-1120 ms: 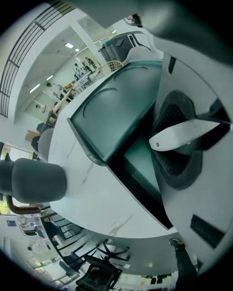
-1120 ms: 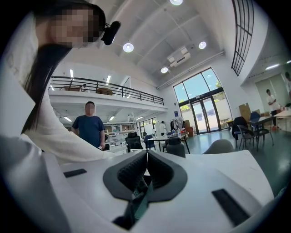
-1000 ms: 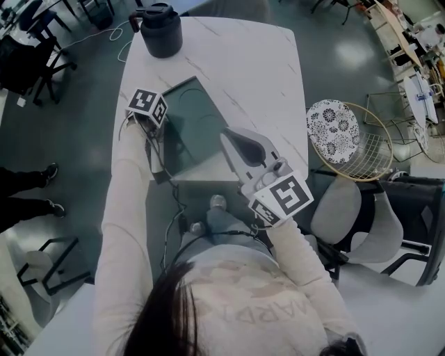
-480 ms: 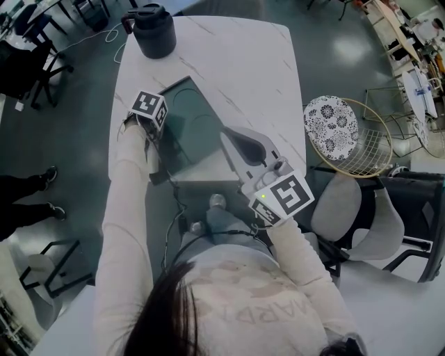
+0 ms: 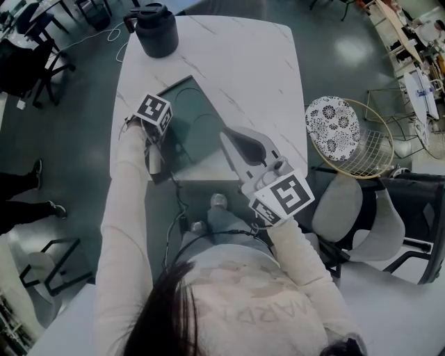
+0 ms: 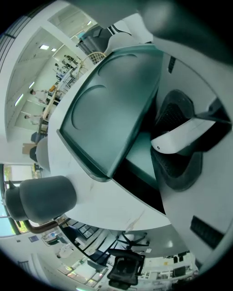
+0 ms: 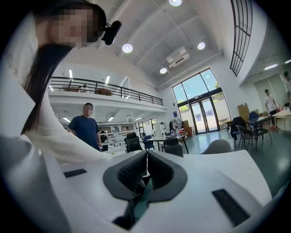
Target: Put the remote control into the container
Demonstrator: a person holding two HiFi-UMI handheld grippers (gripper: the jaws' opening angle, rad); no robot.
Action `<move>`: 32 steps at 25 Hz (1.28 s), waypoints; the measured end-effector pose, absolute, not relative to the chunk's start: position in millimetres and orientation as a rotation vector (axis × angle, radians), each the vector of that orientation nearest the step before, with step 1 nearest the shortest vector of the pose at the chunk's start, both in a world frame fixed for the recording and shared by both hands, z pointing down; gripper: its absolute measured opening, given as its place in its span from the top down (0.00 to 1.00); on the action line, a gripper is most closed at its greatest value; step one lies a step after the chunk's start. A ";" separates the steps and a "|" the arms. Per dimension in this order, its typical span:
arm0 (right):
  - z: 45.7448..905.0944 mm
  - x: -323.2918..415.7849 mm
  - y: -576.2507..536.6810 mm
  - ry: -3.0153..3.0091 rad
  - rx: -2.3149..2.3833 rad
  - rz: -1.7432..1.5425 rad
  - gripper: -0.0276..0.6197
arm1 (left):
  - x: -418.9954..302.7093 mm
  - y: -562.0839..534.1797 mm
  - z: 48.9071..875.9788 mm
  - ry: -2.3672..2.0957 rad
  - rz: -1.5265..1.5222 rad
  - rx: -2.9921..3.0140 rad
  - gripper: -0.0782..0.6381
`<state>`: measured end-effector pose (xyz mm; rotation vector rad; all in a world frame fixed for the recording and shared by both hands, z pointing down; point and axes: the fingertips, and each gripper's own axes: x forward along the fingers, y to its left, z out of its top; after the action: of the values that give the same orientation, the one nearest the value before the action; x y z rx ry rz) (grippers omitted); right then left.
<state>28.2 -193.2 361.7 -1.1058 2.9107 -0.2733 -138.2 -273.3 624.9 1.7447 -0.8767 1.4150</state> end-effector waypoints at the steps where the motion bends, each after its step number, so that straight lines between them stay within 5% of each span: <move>1: 361.7 28.1 -192.9 2.911 -1.105 -0.272 0.93 | -138.2 -273.5 623.9 -0.878 1.428 1.762 0.70; 32: 358.2 26.7 -187.8 2.912 -1.081 -0.261 0.93 | -159.2 -277.1 608.6 -1.029 1.481 1.837 0.70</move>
<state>26.7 -187.8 358.2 -1.0808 2.9121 -0.2609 -159.2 -277.1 608.6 1.8368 -1.0286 1.4812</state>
